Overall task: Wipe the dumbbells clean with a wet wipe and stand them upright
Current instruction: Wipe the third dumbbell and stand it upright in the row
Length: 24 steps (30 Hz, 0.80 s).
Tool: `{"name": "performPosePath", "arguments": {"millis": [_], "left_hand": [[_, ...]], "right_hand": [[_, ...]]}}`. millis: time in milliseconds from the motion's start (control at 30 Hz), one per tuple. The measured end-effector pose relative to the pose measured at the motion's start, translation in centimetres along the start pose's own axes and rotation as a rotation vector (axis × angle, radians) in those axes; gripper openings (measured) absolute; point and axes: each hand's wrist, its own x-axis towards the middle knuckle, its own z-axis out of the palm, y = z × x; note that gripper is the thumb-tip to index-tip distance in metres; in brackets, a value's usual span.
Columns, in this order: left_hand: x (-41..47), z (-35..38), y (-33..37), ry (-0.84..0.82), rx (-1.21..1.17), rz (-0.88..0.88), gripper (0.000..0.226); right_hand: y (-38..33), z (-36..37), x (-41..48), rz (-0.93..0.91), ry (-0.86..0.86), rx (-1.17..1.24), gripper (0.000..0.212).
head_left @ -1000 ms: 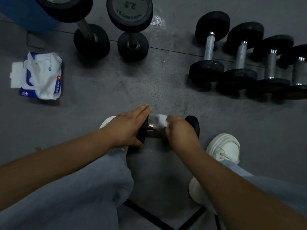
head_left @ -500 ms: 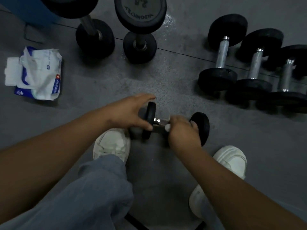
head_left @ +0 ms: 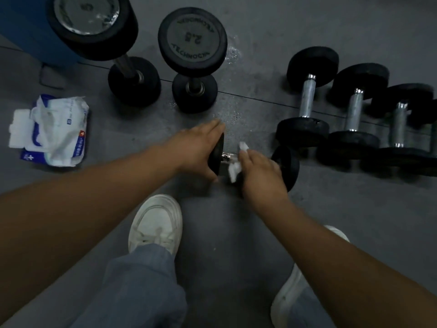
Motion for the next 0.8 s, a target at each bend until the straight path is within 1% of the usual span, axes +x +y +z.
{"name": "performPosePath", "arguments": {"millis": [67, 100, 200, 333, 367, 400, 433, 500, 533, 567, 600, 667, 700, 800], "left_hand": [[0.3, -0.3, -0.7, 0.037, -0.043, 0.018, 0.130], [0.2, 0.1, -0.8, 0.058, -0.075, 0.011, 0.126], [-0.3, 1.2, -0.7, 0.082, -0.178, -0.008, 0.120], [0.3, 0.4, -0.4, 0.052, -0.178, 0.003, 0.117], [0.4, 0.2, -0.4, 0.052, -0.187, 0.007, 0.115], [0.5, -0.1, -0.5, 0.053, -0.208, 0.014, 0.113], [0.6, -0.1, -0.5, 0.050, -0.238, 0.021, 0.112], [0.5, 0.2, -0.6, 0.052, -0.281, 0.036, 0.115], [0.4, 0.6, -0.6, 0.052, -0.278, 0.033, 0.117], [0.2, 1.1, -0.7, 0.055, -0.258, 0.027, 0.119], [0.0, 1.7, -0.7, 0.064, -0.232, 0.020, 0.120], [-0.5, 2.5, -0.8, 0.088, -0.196, 0.026, 0.119], [-0.5, 2.6, -0.8, 0.084, -0.198, 0.039, 0.118], [0.3, 1.5, -0.9, 0.021, -0.281, 0.030, 0.116]], "right_hand": [[1.2, -1.6, 1.6, 0.000, 0.051, 0.056, 0.029], [1.5, -2.3, 2.3, 0.005, 0.089, 0.090, 0.024], [2.1, -3.0, 3.5, 0.077, 0.154, 0.176, 0.023], [1.8, -1.9, 4.0, 0.240, 0.219, 0.015, 0.023], [1.1, -1.5, 3.9, 0.269, 0.218, 0.043, 0.026], [0.2, -1.2, 3.7, 0.280, 0.180, 0.089, 0.031], [-0.8, -0.5, 3.4, 0.251, 0.135, 0.103, 0.039], [-2.3, 1.0, 2.2, 0.090, 0.075, 0.018, 0.054], [-2.2, 1.3, 1.7, 0.018, 0.071, -0.012, 0.057], [-1.2, 1.2, 1.6, -0.004, 0.072, -0.037, 0.057], [-0.2, 1.0, 1.6, 0.047, 0.068, -0.069, 0.055], [0.6, 0.7, 1.3, 0.206, 0.067, -0.103, 0.053], [0.1, 0.8, 0.9, 0.222, 0.059, -0.098, 0.055], [-1.1, 0.9, -0.2, 0.037, 0.038, -0.096, 0.065]]}}
